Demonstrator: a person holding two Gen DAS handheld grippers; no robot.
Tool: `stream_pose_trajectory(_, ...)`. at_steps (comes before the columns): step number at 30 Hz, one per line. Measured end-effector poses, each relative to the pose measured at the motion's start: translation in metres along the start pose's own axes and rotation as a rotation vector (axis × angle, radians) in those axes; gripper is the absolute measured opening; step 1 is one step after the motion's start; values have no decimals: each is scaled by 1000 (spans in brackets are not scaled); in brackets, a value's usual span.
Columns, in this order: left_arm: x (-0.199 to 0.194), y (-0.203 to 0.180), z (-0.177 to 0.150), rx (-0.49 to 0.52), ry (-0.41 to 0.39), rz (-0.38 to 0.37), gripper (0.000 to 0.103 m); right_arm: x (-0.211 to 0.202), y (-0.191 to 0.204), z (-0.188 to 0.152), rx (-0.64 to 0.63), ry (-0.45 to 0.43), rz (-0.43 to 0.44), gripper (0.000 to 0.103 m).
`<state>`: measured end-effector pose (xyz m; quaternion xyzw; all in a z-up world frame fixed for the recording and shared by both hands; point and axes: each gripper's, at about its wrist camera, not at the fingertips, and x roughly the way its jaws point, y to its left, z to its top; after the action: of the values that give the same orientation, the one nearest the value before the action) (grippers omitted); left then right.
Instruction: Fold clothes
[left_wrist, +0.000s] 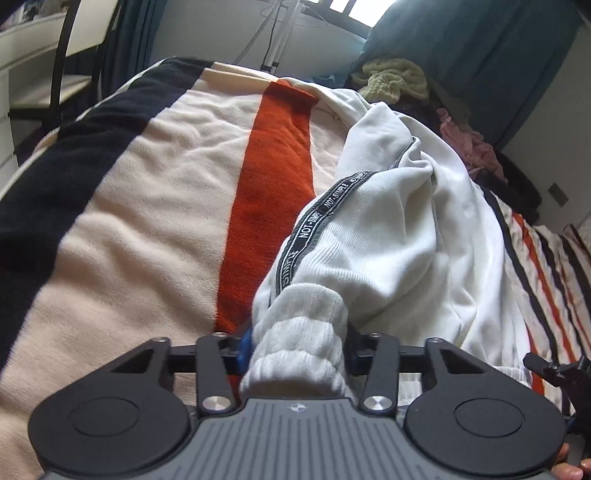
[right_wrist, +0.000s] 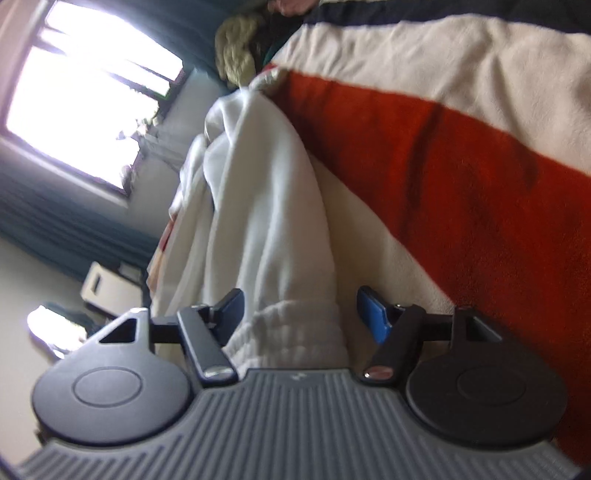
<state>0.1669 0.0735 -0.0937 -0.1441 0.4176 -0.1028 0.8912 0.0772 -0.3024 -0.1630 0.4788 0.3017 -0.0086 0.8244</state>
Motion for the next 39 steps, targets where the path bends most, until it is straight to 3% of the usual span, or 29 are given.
stream_pose_trajectory(6, 0, 13, 1, -85, -3, -49, 40, 2, -3, 6, 97, 57, 247, 70)
stream_pose_trajectory(10, 10, 26, -3, -185, 8, -99, 51, 15, -10, 8, 99, 91, 188, 68)
stream_pose_trajectory(12, 13, 29, -3, -217, 7, -109, 54, 21, -17, 8, 124, 97, 157, 56)
stream_pose_trajectory(15, 15, 31, -2, -253, 0, -129, 59, 24, -15, 10, 96, 90, 159, 53)
stream_pose_trajectory(17, 13, 28, -1, -234, -14, -113, 54, 21, -7, 8, 43, 78, 149, 49)
stream_pose_trajectory(20, 6, 24, 2, -207, -43, -74, 32, 12, 0, 5, 36, 55, 153, 45)
stream_pose_trajectory(23, -11, 26, 14, -313, -78, -73, 18, -4, 13, -7, 27, 16, 152, 40)
stream_pose_trajectory(24, -20, 26, 21, -329, -106, -76, 17, -7, 21, -13, 22, 18, 163, 25)
stream_pose_trajectory(25, -30, 25, 29, -325, -140, -70, 16, -10, 29, -19, 15, 19, 174, 23)
stream_pose_trajectory(27, -50, 29, 46, -317, -206, -45, 16, -12, 46, -33, -20, 16, 192, 22)
stream_pose_trajectory(32, -83, 76, 105, -337, -262, 32, 15, 8, 89, -81, -27, 92, 273, 21)
stream_pose_trajectory(39, -99, 167, 198, -269, -320, 236, 15, 97, 189, -162, -83, 268, 441, 20)
